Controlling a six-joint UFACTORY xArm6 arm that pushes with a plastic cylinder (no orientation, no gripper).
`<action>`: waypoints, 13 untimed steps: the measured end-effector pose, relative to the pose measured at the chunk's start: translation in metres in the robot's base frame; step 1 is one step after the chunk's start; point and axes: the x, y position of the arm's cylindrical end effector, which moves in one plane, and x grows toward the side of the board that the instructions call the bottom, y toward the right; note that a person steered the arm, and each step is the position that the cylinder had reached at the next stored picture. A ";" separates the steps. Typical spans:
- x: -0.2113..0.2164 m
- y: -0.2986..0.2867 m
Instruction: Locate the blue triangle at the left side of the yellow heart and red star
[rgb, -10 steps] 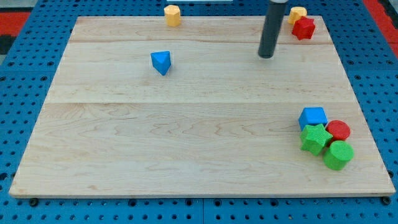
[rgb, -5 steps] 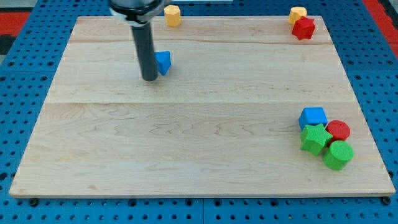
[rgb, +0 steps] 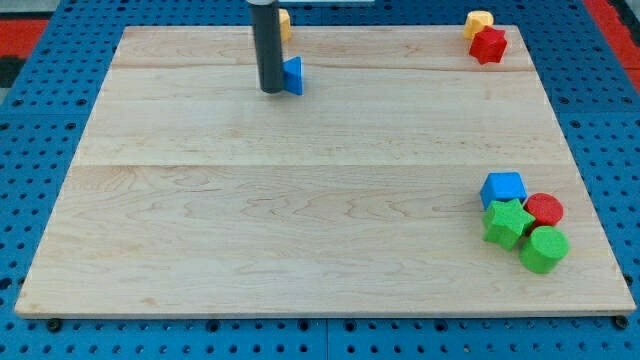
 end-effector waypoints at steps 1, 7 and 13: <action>-0.014 0.004; -0.048 0.186; -0.100 0.223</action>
